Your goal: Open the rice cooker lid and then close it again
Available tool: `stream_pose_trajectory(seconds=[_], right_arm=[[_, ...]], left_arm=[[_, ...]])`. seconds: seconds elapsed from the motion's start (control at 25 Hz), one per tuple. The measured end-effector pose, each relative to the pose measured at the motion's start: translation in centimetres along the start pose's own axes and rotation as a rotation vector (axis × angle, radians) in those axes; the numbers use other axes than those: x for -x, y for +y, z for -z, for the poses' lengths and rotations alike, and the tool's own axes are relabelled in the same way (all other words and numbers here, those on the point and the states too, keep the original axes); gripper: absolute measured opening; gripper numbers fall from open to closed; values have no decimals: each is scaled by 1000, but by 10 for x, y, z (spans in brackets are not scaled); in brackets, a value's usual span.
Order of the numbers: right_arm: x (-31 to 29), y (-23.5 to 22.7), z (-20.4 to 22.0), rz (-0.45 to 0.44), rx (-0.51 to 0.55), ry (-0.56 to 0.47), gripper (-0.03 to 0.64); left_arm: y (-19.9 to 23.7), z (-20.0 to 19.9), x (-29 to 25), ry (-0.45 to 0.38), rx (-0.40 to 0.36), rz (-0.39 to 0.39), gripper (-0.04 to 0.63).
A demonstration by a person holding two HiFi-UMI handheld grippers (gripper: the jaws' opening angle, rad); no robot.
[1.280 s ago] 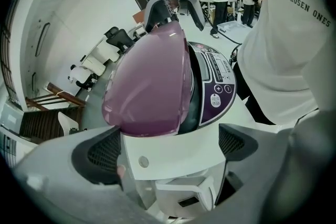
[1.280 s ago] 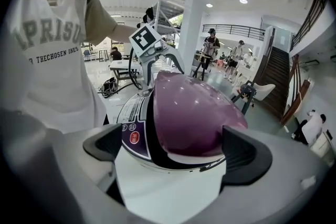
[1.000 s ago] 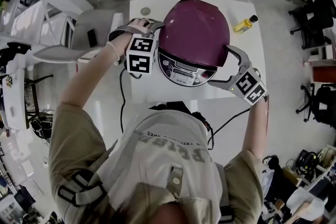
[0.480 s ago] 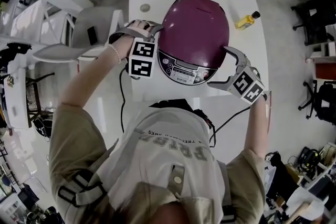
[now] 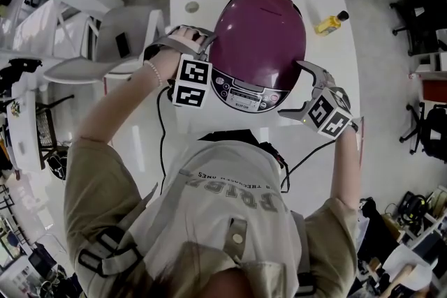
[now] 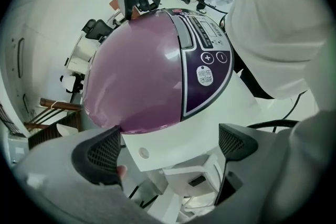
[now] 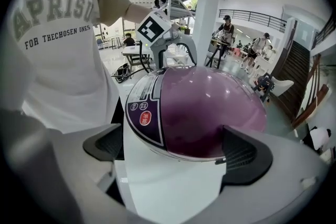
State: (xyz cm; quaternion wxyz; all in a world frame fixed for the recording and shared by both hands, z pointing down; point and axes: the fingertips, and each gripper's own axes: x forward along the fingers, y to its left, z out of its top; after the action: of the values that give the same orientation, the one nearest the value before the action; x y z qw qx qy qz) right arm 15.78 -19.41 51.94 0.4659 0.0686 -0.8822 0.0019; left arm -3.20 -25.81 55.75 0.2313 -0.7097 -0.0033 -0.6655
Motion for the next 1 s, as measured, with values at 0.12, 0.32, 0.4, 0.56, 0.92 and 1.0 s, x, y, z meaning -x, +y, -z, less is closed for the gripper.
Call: stream_pose_trajectory(seconds=[0.12,0.32,0.4,0.56,0.92,1.0], right_arm=[[-2,1,2,-1,40,39,568],[-6,2,9,0,56,97,569],[-7,2,9,10,48,92,569],[-9,4,11,8,58,117,569],[1,2,-6,24,-28,-17,568],[13,-2,-15,53,-85,-110,568]], left_arm=[[0,2,-1,22,-30,4,595],[0,5,-3,56,-68,5,595],[-1,6,-3,61,-74,4,595],[-2,5,-4,42,-61,5,595],[-5,-1,6,-60,12,31,595],[-3,-2,17,-101,53,27,595]])
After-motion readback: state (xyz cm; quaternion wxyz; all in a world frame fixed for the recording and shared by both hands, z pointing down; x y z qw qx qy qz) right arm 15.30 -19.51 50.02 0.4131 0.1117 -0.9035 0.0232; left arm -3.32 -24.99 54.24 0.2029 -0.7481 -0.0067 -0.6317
